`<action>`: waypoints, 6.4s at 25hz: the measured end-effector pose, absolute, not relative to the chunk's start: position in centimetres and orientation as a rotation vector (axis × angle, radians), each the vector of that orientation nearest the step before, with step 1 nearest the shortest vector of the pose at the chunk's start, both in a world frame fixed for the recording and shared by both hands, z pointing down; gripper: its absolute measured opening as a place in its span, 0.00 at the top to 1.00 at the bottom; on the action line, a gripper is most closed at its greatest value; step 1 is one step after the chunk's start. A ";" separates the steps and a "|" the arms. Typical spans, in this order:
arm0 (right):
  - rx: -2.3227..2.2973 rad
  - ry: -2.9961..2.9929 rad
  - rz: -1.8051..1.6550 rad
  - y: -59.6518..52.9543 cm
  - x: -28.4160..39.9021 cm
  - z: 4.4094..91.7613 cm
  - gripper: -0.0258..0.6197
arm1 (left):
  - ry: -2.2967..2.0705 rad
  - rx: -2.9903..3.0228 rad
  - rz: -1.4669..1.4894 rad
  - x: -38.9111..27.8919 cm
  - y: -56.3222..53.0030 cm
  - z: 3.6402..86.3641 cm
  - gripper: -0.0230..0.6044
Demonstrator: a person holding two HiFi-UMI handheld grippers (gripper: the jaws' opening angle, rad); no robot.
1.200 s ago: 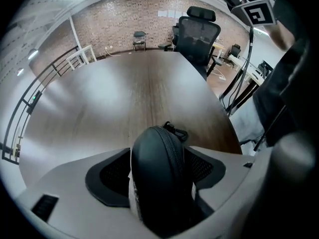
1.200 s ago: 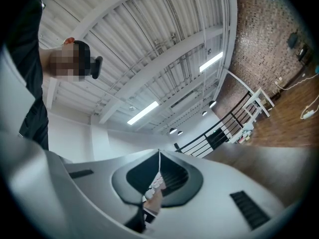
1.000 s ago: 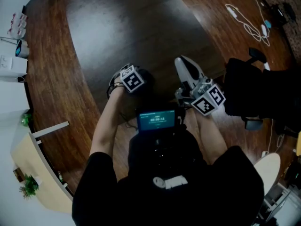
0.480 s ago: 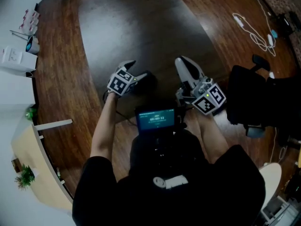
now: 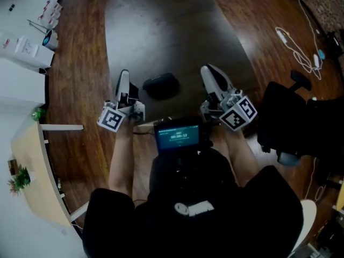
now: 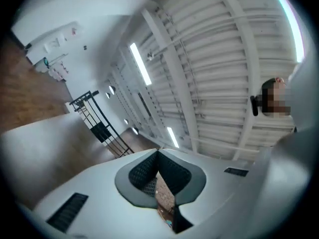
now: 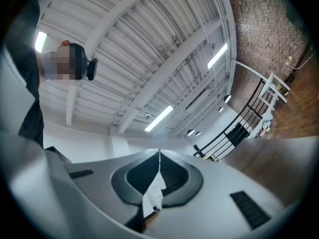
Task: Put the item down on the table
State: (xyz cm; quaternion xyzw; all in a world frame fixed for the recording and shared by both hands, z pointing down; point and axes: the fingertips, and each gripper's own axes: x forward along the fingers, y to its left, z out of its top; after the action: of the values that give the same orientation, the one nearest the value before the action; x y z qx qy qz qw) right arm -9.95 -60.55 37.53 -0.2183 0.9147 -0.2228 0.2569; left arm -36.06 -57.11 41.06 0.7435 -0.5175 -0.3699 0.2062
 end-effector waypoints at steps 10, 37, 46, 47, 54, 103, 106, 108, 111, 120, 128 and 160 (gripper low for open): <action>-0.698 2.823 -0.169 -54.5 -11.2 39.3 0.95 | -1.718 2.284 -0.685 -34.0 -47.5 40.2 0.96; -0.655 3.280 1.702 -18.1 -10.0 47.0 0.95 | -1.914 2.574 1.605 -25.3 -12.8 46.2 0.96; -0.695 3.228 1.655 -14.0 -8.8 44.2 0.95 | -1.935 2.580 1.578 -23.4 -9.2 44.7 0.96; -0.699 3.229 1.651 -13.8 -8.6 44.2 0.95 | -1.930 2.581 1.575 -23.2 -9.1 44.6 0.96; -0.758 3.233 1.578 -13.2 -6.9 43.5 0.95 | -1.862 2.615 1.605 -20.9 -9.4 43.8 0.96; -0.753 3.166 1.585 22.6 12.5 40.5 0.95 | -1.917 2.582 1.742 0.0 25.9 41.6 0.96; -0.739 3.168 1.599 25.8 12.2 40.3 0.95 | -1.929 2.578 1.720 -0.3 28.9 41.3 0.96; -0.722 3.172 1.597 28.4 12.0 40.5 0.95 | -1.934 2.580 1.711 -0.4 31.4 41.3 0.96; -0.728 3.171 1.626 31.6 12.0 40.8 0.95 | -1.946 2.585 1.699 -0.5 34.9 41.1 0.96; -0.718 3.184 1.659 44.6 12.5 40.8 0.95 | -1.946 2.634 1.680 1.4 47.6 41.2 0.96; -0.746 3.195 1.707 51.5 14.1 40.0 0.95 | -1.903 2.691 1.636 3.2 53.9 41.4 0.96; -0.628 3.199 1.571 53.6 26.1 38.6 0.95 | -1.826 2.575 1.855 16.6 57.3 39.9 0.96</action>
State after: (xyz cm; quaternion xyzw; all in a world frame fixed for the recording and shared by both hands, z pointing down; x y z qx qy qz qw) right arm 26.06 53.57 38.61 -0.1687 0.8589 0.4220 -0.2363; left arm 16.60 57.33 39.91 0.6796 -0.4821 0.4897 -0.2568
